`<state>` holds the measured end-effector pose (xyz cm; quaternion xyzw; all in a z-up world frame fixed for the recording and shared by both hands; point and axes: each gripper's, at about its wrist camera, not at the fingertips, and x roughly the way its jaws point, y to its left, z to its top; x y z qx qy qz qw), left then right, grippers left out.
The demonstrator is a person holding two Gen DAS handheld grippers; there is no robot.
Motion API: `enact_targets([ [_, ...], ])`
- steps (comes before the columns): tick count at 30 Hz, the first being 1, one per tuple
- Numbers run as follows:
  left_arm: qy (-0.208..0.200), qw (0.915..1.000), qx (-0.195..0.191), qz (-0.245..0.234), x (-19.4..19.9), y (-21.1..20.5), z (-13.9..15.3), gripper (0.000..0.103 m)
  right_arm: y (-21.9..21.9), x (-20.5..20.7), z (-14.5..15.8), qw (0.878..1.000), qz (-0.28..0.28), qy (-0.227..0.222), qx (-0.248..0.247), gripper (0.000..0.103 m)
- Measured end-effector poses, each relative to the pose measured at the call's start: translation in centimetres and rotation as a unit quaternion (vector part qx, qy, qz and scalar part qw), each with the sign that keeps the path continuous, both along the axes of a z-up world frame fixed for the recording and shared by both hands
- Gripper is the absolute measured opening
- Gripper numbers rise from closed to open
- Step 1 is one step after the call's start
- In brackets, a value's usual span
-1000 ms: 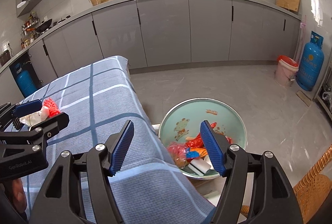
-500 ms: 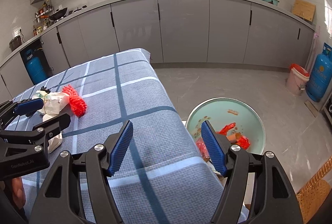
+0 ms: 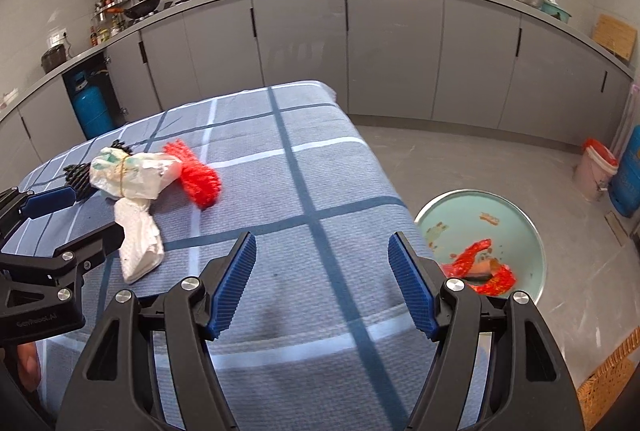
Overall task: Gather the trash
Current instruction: 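Grasp the white paper towel with the right gripper, then grasp the clear green-printed bag with the left gripper while the right gripper holds the towel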
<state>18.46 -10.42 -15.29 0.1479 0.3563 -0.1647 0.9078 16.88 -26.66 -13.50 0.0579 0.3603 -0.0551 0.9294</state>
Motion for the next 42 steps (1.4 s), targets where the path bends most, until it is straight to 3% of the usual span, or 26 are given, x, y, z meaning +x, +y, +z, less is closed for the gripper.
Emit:
enact_targets([
  [13,0.017,0.9938,0.006,0.110,2.0,9.5,-1.5,0.083,8.9,3.5,-0.2,0.994,0.107,-0.002,0.000,0.080],
  [22,0.015,0.9914,-0.003,0.130,3.0,11.8,-1.4,0.083,11.7,6.0,-2.1,0.990,0.136,0.026,0.003,0.079],
  [24,0.016,0.9916,-0.006,0.128,3.4,11.6,-1.5,0.083,11.8,6.3,-2.7,0.988,0.148,0.044,0.012,0.070],
  [27,0.017,0.9919,-0.014,0.125,4.3,11.1,-1.5,0.083,12.3,6.1,-3.1,0.984,0.166,0.063,0.005,0.014],
  [32,0.010,0.9932,-0.026,0.113,5.4,9.7,-1.1,0.083,12.1,4.5,-2.5,0.982,0.178,0.059,0.015,0.007],
  [42,0.015,0.9938,-0.037,0.103,7.9,7.1,-1.5,0.081,8.1,0.5,-2.6,0.988,0.139,0.070,0.013,0.007],
])
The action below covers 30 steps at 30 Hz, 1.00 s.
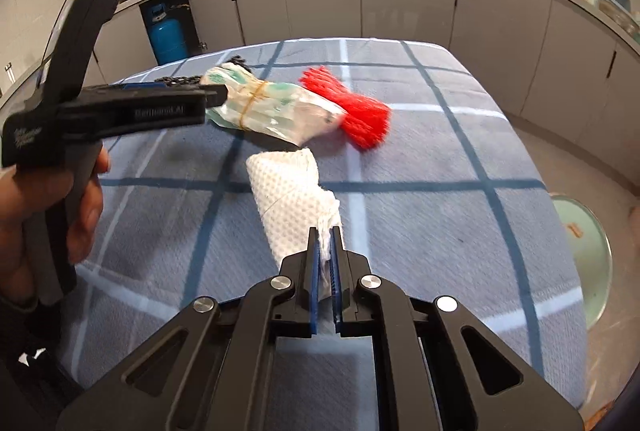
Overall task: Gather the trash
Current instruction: 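Grasp the clear green-printed bag with the left gripper while the right gripper holds the towel, then carry the clear bag and paper towel over the green basin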
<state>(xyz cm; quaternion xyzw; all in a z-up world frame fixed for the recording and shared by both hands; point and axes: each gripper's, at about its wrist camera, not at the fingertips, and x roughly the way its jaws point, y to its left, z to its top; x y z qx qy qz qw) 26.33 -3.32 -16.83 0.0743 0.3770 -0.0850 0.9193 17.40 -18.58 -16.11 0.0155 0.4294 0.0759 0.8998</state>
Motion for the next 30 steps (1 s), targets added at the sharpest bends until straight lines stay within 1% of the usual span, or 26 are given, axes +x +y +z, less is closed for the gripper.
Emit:
enact_targets([
  [1,0.000,1.0000,-0.001,0.001,0.2,-0.1,0.0,0.080,-0.4,-0.3,-0.3,1.000,-0.005,0.003,-0.001,0.007],
  [2,0.001,1.0000,-0.002,0.002,0.3,-0.1,-0.1,0.068,-0.6,-0.5,-0.5,1.000,-0.009,0.005,0.000,0.007],
  [3,0.005,1.0000,-0.005,0.000,0.5,-0.3,-0.3,0.058,-0.7,-0.6,-0.6,1.000,-0.011,0.005,0.001,0.007],
  [4,0.016,0.9998,-0.009,-0.004,0.8,-0.5,-0.6,0.038,-0.7,-0.7,-0.6,1.000,-0.012,0.004,0.001,0.007],
  [5,0.026,0.9996,-0.013,-0.006,0.9,-0.6,-0.8,0.022,-0.6,-0.7,-0.5,1.000,-0.011,0.002,0.000,0.007],
  [6,0.030,0.9994,-0.014,-0.010,0.8,-0.7,-0.9,0.016,-0.6,-0.8,-0.5,1.000,-0.010,0.001,-0.001,0.007],
  [10,0.026,0.9993,-0.018,-0.017,-0.4,-0.5,-0.5,0.009,-0.6,-0.7,-0.4,1.000,-0.011,-0.003,0.005,0.007],
  [11,0.023,0.9993,-0.021,-0.019,-0.8,-0.4,-0.3,0.008,-0.7,-0.7,-0.3,1.000,-0.012,-0.004,0.007,0.007],
  [16,0.003,0.9996,-0.024,-0.017,-2.4,0.5,1.6,0.006,-1.6,-2.1,0.7,0.999,-0.023,-0.022,0.011,0.007],
  [20,-0.030,0.9993,-0.020,-0.015,-3.7,0.7,3.8,0.003,-2.6,-2.8,2.0,0.998,-0.040,-0.037,0.011,0.007],
  [26,-0.072,0.9966,-0.023,-0.034,-5.2,-0.6,7.1,0.003,-4.4,-3.5,3.6,0.996,-0.062,-0.058,0.014,0.007],
  [30,-0.087,0.9946,-0.026,-0.051,-5.9,-1.9,8.5,0.003,-5.6,-4.1,4.7,0.994,-0.076,-0.073,0.015,0.007],
])
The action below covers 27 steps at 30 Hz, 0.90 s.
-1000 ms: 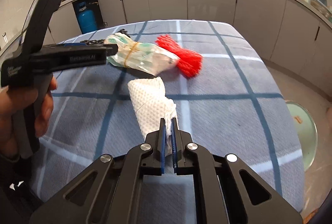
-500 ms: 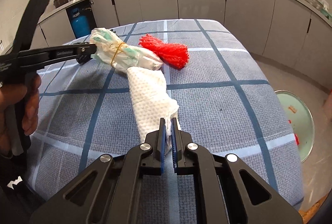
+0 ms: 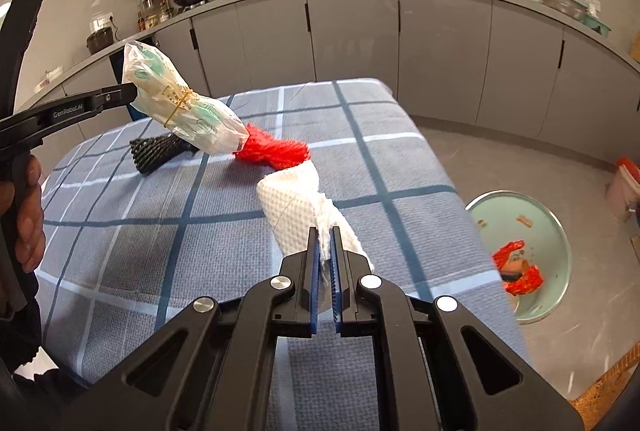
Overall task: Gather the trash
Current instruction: 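Carry the clear bag and paper towel over the green basin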
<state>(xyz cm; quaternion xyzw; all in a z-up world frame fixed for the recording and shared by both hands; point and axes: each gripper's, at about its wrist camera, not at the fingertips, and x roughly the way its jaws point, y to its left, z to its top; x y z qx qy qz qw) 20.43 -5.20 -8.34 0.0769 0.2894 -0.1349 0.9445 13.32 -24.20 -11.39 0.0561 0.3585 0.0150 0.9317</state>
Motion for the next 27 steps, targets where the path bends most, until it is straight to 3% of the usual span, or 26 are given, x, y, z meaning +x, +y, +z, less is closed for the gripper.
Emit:
enact_targets([
  [27,-0.020,0.9905,-0.003,-0.136,-1.6,-14.8,2.4,0.003,-11.0,-4.0,3.6,0.990,-0.128,-0.060,0.006,0.007],
])
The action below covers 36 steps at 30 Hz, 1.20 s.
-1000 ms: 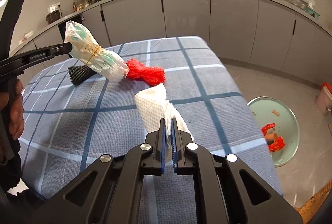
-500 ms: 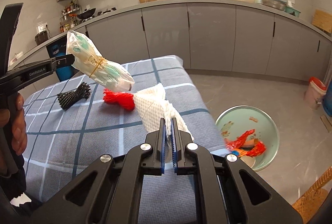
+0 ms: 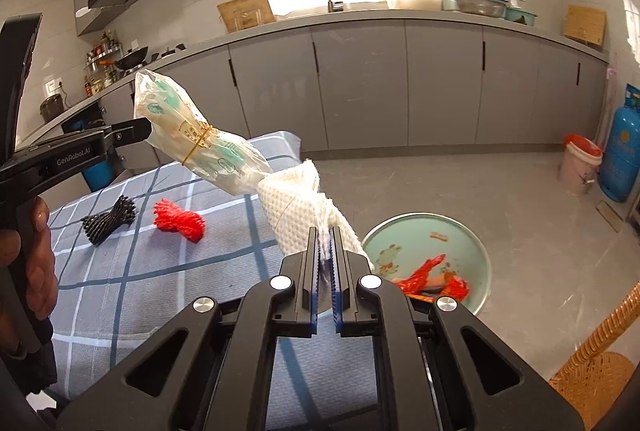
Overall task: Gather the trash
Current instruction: 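Carry the clear bag and paper towel over the green basin, then open both grippers to drop the bag and towel into the basin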
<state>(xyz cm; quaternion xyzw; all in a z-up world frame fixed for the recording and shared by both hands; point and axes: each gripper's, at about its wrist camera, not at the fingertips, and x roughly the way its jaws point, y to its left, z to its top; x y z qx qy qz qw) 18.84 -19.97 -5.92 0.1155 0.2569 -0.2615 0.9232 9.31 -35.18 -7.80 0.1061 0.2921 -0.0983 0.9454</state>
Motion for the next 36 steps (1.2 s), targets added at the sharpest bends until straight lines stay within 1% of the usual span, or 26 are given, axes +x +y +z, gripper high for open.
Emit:
enact_targets([
  [9,-0.005,0.9990,0.014,-0.042,-0.7,-5.1,-0.5,0.003,-3.8,-1.0,-0.3,0.999,-0.041,-0.005,0.007,0.007],
  [17,-0.005,0.9969,0.025,-0.074,-0.7,-9.7,-1.7,0.003,-7.7,-0.6,-1.5,0.997,-0.074,0.001,0.015,0.007],
  [23,0.004,0.9952,0.040,-0.090,-0.2,-12.9,-3.5,0.003,-10.2,0.5,-3.5,0.996,-0.089,0.018,0.020,0.007],
  [33,0.027,0.9921,0.066,-0.103,0.9,-16.6,-7.0,0.003,-13.3,3.0,-7.1,0.994,-0.102,0.040,0.028,0.008],
  [36,0.038,0.9903,0.078,-0.108,1.2,-17.7,-8.4,0.004,-13.9,4.0,-8.6,0.993,-0.105,0.041,0.028,0.012],
])
